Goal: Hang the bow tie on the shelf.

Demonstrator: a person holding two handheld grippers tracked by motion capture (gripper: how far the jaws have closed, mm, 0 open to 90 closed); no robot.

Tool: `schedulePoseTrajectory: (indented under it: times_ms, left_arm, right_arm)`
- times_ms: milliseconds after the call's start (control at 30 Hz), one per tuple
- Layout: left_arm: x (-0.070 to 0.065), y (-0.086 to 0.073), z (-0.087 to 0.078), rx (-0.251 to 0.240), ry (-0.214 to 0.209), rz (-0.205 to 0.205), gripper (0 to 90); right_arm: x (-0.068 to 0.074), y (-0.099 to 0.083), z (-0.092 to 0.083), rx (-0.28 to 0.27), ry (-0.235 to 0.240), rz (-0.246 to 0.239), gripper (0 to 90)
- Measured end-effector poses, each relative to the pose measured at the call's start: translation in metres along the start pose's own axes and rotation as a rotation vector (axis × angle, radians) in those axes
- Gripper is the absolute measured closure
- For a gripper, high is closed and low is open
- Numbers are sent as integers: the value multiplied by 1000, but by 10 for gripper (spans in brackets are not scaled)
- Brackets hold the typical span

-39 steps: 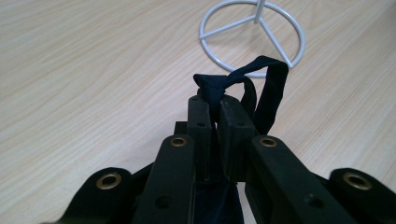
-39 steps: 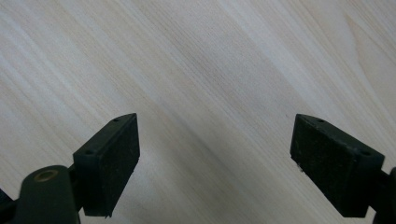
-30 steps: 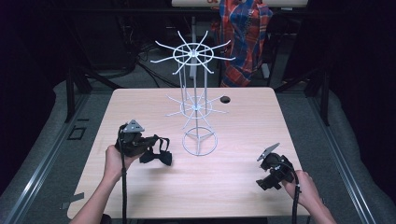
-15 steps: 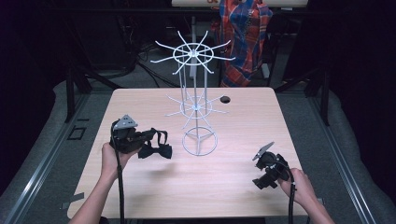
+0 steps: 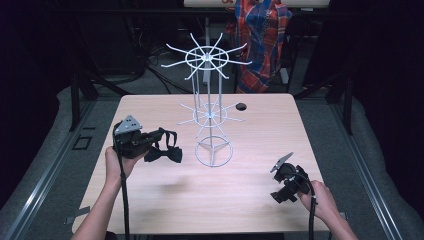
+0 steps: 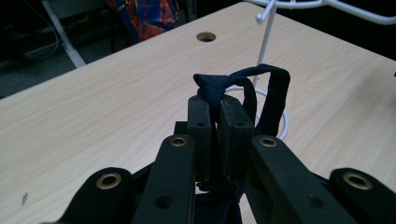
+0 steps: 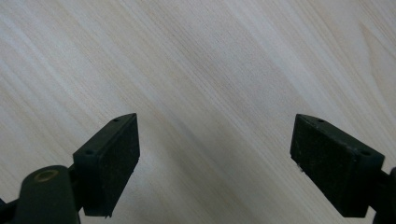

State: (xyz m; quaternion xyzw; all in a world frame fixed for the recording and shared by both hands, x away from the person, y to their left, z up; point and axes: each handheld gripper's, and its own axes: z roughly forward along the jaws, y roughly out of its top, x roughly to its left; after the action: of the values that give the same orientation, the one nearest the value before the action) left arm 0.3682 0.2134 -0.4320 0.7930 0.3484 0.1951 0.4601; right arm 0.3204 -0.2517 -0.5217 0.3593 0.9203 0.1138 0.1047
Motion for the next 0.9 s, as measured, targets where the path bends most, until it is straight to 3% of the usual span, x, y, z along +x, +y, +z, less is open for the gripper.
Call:
schedulePoseTrajectory:
  times_ms: [533,900]
  left_arm:
    - [2,17,-4,-51,-2,0,840]
    - [-1,27,9,-41,4,-7,838]
  right_arm:
    - [0,0,1,8,7,3,154]
    - [-1,0,3,15,10,2,154]
